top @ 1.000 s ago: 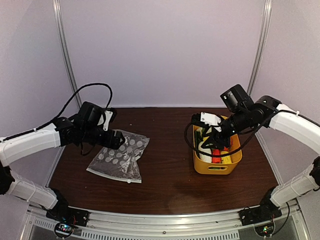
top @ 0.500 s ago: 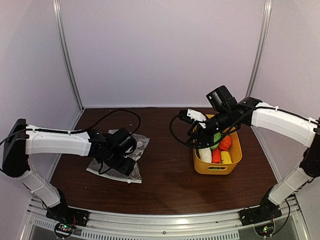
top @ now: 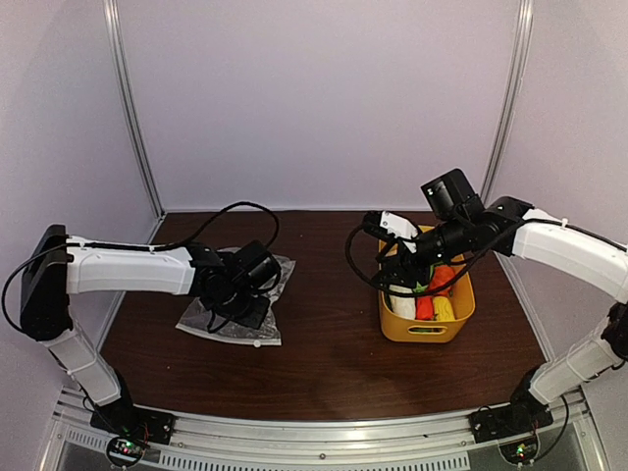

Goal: Place the food in the zip-top bag and seal the zipper
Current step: Pick up the zipper food storage bag at the center of the board, then pass from the left arm to the right

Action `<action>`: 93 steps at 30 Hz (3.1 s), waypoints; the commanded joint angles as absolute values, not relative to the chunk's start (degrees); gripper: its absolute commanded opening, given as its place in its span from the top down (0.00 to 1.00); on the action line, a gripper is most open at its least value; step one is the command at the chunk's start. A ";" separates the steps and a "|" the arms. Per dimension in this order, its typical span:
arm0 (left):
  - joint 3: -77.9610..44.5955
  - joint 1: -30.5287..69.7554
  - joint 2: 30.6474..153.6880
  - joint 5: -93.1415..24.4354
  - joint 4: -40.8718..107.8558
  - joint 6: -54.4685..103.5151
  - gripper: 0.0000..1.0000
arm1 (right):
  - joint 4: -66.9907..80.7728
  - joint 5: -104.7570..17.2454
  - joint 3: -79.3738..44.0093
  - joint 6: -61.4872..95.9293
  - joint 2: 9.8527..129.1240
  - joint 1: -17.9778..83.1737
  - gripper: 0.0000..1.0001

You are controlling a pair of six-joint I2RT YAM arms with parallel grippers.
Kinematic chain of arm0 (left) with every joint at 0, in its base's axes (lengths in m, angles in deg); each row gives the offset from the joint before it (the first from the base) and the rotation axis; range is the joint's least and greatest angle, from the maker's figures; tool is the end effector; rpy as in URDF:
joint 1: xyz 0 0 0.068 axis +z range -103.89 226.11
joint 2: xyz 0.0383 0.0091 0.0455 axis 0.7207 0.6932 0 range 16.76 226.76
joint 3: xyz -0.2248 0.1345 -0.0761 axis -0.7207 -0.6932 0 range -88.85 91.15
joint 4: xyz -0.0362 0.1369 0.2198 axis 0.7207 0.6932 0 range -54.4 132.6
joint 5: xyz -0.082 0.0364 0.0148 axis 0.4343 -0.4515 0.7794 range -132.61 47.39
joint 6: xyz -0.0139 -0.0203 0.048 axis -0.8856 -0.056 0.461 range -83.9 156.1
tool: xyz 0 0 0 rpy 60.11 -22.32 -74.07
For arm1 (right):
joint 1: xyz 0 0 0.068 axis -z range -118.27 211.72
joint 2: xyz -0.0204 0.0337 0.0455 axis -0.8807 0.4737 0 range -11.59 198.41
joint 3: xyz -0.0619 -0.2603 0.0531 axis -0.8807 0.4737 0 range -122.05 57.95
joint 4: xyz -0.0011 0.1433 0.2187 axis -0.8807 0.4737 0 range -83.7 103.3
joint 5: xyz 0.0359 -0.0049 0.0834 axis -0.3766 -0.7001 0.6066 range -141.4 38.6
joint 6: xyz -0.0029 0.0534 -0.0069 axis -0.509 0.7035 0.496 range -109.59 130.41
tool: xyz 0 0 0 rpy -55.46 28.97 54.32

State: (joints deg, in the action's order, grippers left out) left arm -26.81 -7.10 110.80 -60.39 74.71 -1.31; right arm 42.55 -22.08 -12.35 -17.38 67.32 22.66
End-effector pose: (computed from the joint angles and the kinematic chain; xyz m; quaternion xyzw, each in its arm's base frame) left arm 0.1963 -0.2442 0.1958 0.1088 0.9688 -0.0081 0.2224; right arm 0.2180 0.1995 0.3211 -0.5732 0.6921 0.2690 0.3465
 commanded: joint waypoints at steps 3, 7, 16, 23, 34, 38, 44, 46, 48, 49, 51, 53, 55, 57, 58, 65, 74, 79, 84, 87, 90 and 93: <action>-19.11 -6.96 110.36 -60.10 73.12 1.24 1.00 | 42.00 -23.62 -11.77 -16.21 66.82 23.22 0.50; -14.25 -6.97 108.31 -59.95 71.43 3.07 1.00 | 42.08 -24.06 -12.71 -15.61 65.54 24.26 0.51; -7.55 -2.88 102.90 -54.12 53.11 -2.65 1.00 | 37.18 -22.58 -19.14 -9.57 66.39 29.00 0.49; -18.09 2.83 95.46 -46.13 31.33 -17.81 1.00 | 39.13 -20.46 -26.94 -11.13 71.65 27.35 0.42; -27.33 5.40 88.69 -39.09 23.90 -31.52 1.00 | 40.08 -29.87 -35.02 -15.16 77.20 18.16 0.47; -33.71 5.59 87.17 -38.09 14.47 -38.89 1.00 | 36.29 -23.05 -36.00 -5.76 78.85 17.94 0.53; -39.95 5.51 89.24 -35.95 2.75 -47.38 1.00 | 28.66 -15.50 -35.18 7.90 81.24 16.69 0.51; -40.63 5.55 90.05 -35.65 0.36 -48.46 1.00 | 27.32 -14.89 -35.11 10.20 82.03 16.29 0.52; -40.94 5.52 90.61 -35.53 -1.59 -49.23 1.00 | 26.92 -15.81 -34.98 10.28 82.61 15.80 0.55; -40.83 5.51 90.79 -35.55 -2.00 -49.36 1.00 | 26.76 -16.78 -34.78 10.13 82.77 15.64 0.56; -40.14 5.55 90.85 -35.45 -2.00 -49.37 1.00 | 26.52 -18.11 -34.00 9.31 82.82 15.69 0.59; -39.57 5.57 90.85 -35.31 -1.46 -49.40 1.00 | 26.58 -18.85 -33.14 8.37 82.66 15.67 0.61; -39.19 5.51 90.95 -34.95 -1.29 -49.53 1.00 | 26.27 -20.11 -32.28 8.00 82.41 15.67 0.64; -38.88 5.51 91.24 -34.36 -1.07 -49.95 1.00 | 26.25 -21.11 -31.84 7.49 82.29 15.67 0.67; -38.98 5.51 91.55 -34.08 -1.32 -50.29 1.00 | 26.18 -21.53 -31.78 7.40 82.36 15.67 0.68; -39.35 5.51 92.18 -34.19 -2.90 -50.86 1.00 | 24.95 -14.11 -31.36 8.73 82.80 15.59 0.60; -38.24 5.42 92.56 -33.43 -3.34 -50.86 1.00 | 24.14 -19.22 -31.89 10.08 84.33 15.31 0.69; -38.05 5.42 92.55 -32.89 -3.38 -51.00 1.00 | 24.27 -20.75 -32.13 9.45 84.47 15.25 0.75; -37.61 5.13 93.19 -31.99 -3.25 -51.17 1.00 | 23.83 -21.34 -32.58 9.56 85.05 15.27 0.78; -37.75 4.80 93.76 -31.97 -3.00 -51.33 1.00 | 23.57 -19.87 -33.83 10.33 85.96 15.32 0.86; -38.21 4.45 94.16 -31.91 -3.16 -51.64 1.00 | 24.44 -19.72 -35.79 10.26 86.86 15.32 1.00; -38.85 4.58 93.92 -32.76 -1.34 -49.97 1.00 | 24.84 -19.56 -35.91 10.23 86.58 15.43 1.00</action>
